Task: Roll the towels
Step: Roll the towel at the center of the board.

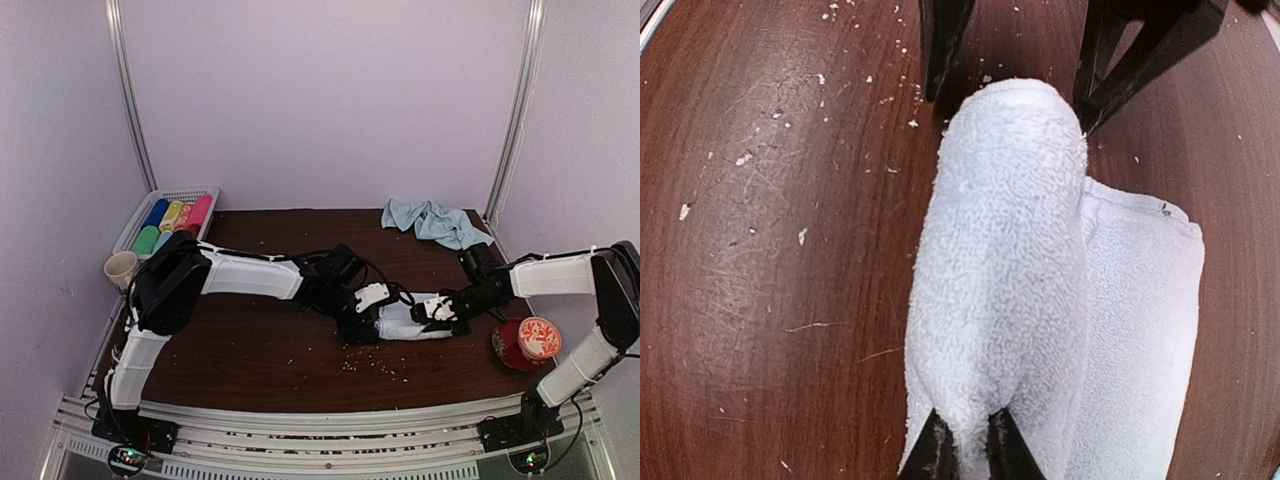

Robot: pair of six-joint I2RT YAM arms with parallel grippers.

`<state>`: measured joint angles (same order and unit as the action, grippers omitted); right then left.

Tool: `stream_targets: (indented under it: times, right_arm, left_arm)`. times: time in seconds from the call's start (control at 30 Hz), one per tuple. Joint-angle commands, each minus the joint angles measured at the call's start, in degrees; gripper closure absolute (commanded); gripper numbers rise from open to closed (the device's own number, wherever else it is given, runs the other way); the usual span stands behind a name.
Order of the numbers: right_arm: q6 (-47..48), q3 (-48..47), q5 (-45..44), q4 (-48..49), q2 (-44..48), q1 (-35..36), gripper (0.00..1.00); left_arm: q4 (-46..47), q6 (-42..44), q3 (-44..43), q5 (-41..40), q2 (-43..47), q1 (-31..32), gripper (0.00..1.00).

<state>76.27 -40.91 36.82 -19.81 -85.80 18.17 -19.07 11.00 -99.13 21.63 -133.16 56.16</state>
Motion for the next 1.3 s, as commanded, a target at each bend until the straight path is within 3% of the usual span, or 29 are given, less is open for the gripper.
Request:
stream_targets:
  times: [0.0,0.27,0.6,1.27]
  right_arm:
    - [-2.87,-3.67,-0.10,-6.95,-3.41,-1.42,0.88]
    - [-5.90,-14.73,2.72,-20.37,-12.70,-4.26,0.86]
    - [-3.77,-27.15,9.01,-39.45,-25.77,-8.67,0.86]
    - [-4.05,-30.76,8.67,-44.43,-29.87,-9.56,0.86]
  left_arm:
    - [9.86,1.18,6.39,-7.21,7.92,-0.79,0.27]
    - [26.78,10.53,20.15,-14.72,15.17,1.16,0.22]
    - [37.71,24.54,22.85,-22.89,12.49,6.06,0.11]
    - [43.08,35.14,18.19,-25.11,2.71,8.80,0.19]
